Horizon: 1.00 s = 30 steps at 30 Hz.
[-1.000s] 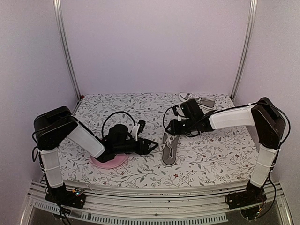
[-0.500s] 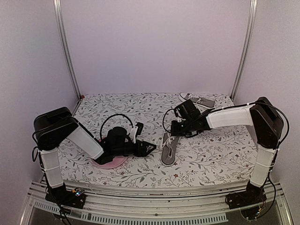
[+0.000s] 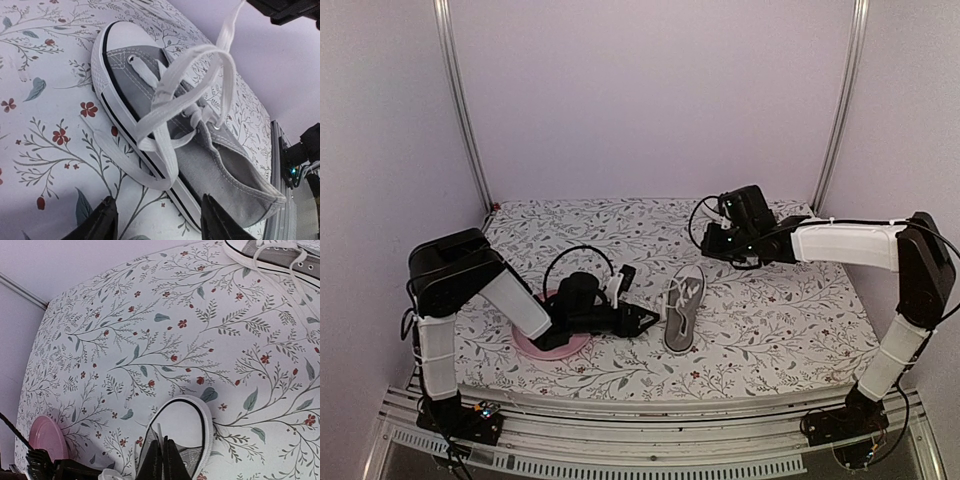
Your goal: Tie the shoes
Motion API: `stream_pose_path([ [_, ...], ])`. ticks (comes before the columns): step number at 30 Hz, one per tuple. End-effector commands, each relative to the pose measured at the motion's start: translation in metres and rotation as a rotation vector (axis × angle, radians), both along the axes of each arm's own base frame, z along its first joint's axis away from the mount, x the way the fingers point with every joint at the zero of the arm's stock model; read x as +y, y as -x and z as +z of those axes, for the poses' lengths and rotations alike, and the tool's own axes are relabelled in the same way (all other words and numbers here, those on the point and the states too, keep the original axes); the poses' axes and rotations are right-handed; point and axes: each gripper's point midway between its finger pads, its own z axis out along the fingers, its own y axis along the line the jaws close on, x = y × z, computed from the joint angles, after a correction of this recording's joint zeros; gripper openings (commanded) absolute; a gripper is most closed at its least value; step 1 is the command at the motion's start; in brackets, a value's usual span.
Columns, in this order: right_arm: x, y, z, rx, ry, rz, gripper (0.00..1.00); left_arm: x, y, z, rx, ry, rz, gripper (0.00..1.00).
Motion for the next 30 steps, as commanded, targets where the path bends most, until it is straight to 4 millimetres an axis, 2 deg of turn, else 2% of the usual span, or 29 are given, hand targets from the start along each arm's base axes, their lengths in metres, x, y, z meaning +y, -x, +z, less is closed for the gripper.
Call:
stream_pose_path([
  [1,-0.036,0.001,-0.003,0.004,-0.016,-0.095,0.02,-0.022,0.001,0.001,-0.039,0.007,-0.076,0.55],
  [5,-0.052,0.005,-0.006,0.011,-0.013,-0.129,0.02,-0.032,-0.001,-0.004,-0.034,0.013,-0.107,0.54],
  [11,-0.06,0.005,-0.002,0.003,-0.015,-0.145,0.02,-0.043,-0.006,-0.013,-0.029,-0.003,-0.119,0.53],
  [14,-0.062,0.005,0.001,-0.006,-0.017,-0.148,0.02,-0.047,-0.01,-0.017,-0.029,-0.014,-0.12,0.41],
  [17,-0.066,0.007,0.005,-0.016,-0.015,-0.157,0.02,-0.046,-0.012,-0.016,-0.036,-0.022,-0.103,0.23],
  [20,-0.074,0.009,0.012,-0.04,-0.009,-0.178,0.02,-0.038,-0.016,-0.008,-0.057,-0.029,-0.057,0.03],
  [21,-0.077,0.01,0.015,-0.047,-0.008,-0.183,0.02,-0.034,-0.019,-0.004,-0.067,-0.033,-0.029,0.0],
  [25,-0.103,0.019,0.017,-0.064,0.046,-0.234,0.02,-0.005,-0.025,0.018,-0.122,-0.056,0.095,0.0],
  [26,-0.111,0.022,0.016,-0.066,0.055,-0.249,0.02,0.001,-0.026,0.034,-0.145,-0.046,0.121,0.0],
  [30,-0.146,0.034,-0.001,-0.027,0.068,-0.318,0.02,0.025,-0.028,0.039,-0.141,-0.095,0.185,0.0],
])
